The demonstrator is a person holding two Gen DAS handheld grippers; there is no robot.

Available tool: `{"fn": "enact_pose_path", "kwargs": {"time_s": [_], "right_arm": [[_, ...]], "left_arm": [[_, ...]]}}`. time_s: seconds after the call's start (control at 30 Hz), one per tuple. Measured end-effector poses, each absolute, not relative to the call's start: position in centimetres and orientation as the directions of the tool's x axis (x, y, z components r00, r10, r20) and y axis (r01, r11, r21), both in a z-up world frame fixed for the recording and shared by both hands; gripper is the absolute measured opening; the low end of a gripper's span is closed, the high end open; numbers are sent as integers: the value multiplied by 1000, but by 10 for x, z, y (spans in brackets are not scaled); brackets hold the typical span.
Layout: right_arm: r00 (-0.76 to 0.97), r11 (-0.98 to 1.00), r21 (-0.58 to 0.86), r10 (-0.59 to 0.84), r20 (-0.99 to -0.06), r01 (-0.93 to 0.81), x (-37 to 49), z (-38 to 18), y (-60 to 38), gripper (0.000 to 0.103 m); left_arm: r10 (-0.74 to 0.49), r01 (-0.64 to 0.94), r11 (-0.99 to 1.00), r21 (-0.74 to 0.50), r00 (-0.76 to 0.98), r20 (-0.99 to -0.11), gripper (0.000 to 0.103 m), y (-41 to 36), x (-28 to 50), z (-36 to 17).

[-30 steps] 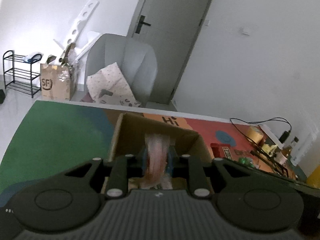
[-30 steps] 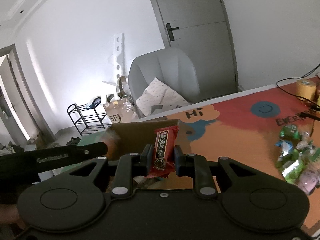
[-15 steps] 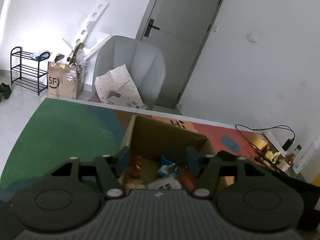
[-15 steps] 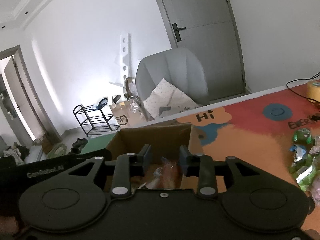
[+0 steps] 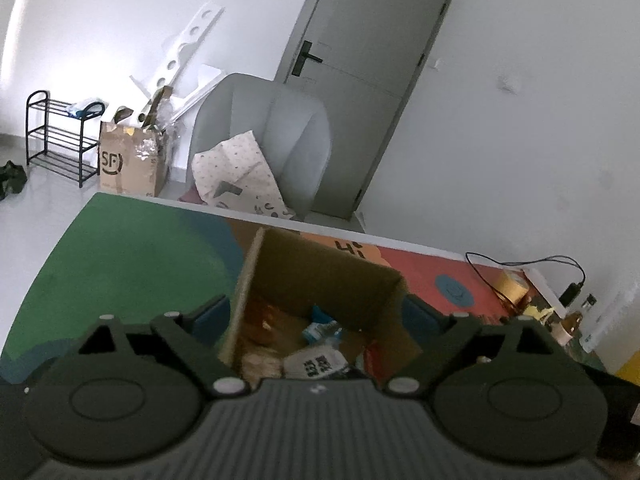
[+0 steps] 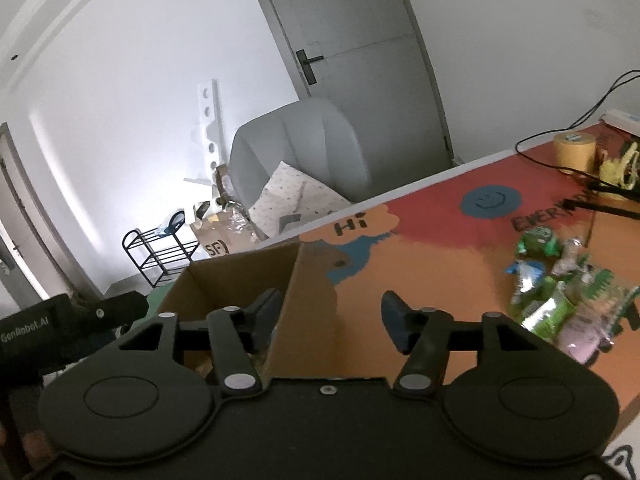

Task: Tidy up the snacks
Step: 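Move both empty tools back to the snack pile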

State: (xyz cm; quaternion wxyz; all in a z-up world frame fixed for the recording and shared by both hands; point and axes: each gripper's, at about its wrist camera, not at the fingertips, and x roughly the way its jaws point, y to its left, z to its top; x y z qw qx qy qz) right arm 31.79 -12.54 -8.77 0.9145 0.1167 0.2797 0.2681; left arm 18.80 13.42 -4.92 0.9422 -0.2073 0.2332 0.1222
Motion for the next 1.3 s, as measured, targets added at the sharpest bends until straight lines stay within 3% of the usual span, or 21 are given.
{"fn": "enact_pose_path", "kwargs": {"time_s": [0.63,1.3], "right_arm": [[733,847,374,521,-438,-378,304,-91,-181,81],[772,872,386,460,-439,-301,305,-94,-246,87]], "left_arm": [[93,-265,921,-287,862,-499,98,72,193,-46],[3,-167,946,-278,862,-507,99,6,218,-49]]}}
